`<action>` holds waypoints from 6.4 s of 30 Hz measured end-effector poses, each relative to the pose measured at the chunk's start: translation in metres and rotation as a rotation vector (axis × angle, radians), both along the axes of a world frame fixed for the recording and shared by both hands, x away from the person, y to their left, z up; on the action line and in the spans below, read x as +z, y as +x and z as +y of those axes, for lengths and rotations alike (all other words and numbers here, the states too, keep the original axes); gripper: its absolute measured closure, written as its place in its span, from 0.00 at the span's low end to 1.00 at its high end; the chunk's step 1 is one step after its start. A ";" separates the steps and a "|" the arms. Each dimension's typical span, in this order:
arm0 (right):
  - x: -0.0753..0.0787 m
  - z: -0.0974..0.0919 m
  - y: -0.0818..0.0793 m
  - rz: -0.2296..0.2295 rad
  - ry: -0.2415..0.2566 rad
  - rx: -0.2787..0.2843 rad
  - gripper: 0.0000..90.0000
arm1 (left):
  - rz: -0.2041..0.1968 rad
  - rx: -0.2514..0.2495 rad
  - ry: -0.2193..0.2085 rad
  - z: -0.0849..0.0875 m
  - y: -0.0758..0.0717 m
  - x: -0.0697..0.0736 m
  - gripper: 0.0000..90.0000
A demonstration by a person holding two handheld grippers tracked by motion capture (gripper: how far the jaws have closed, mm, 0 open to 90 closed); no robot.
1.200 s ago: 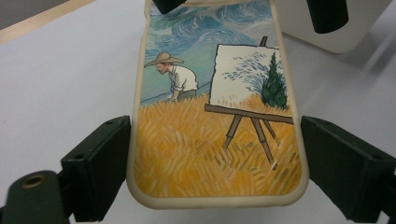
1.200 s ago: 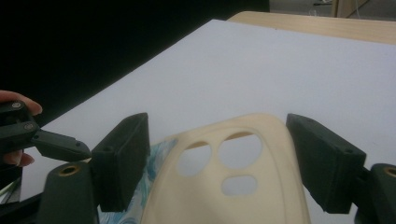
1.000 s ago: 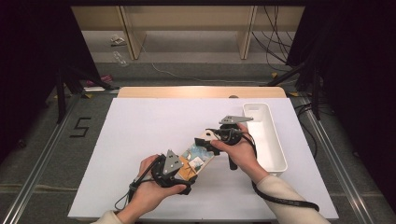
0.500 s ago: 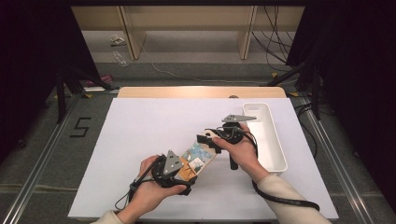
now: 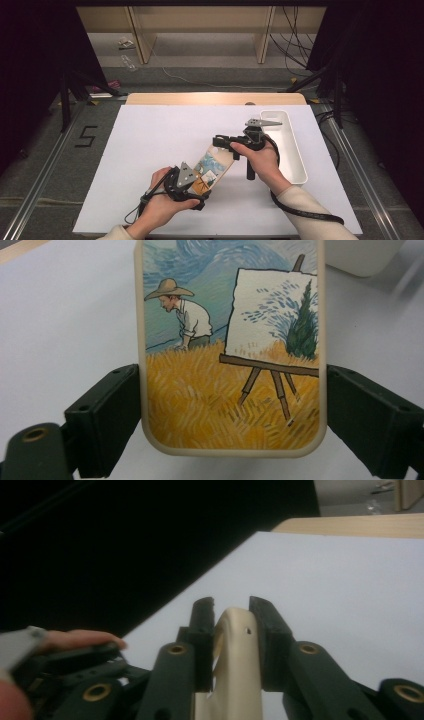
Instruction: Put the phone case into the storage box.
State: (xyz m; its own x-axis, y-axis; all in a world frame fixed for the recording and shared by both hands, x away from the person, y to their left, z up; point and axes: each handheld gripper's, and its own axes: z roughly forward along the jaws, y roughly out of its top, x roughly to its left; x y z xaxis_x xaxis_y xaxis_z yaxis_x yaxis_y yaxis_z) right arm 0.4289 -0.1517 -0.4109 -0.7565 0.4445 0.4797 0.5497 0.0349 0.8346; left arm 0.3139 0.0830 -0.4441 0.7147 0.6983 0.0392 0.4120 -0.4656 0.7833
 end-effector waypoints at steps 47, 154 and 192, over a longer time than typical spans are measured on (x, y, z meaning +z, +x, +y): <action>0.050 0.016 -0.027 -0.329 -0.207 0.240 0.89 | 0.004 0.034 -0.171 0.021 0.016 0.006 0.23; 0.042 0.020 -0.022 -0.333 -0.060 0.155 0.23 | 0.077 -0.062 -0.201 0.020 0.035 0.002 0.88; 0.026 0.024 -0.020 -0.319 -0.193 -0.011 0.00 | 0.047 0.130 -0.221 0.030 0.040 0.006 0.88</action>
State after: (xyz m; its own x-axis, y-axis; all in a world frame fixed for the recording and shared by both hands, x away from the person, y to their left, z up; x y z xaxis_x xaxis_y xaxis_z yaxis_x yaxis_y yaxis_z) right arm 0.4094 -0.1275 -0.3845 -0.8491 0.5126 0.1274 0.2642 0.2034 0.9428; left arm 0.3539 0.1126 -0.4384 0.6161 0.7721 -0.1558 0.4955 -0.2261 0.8387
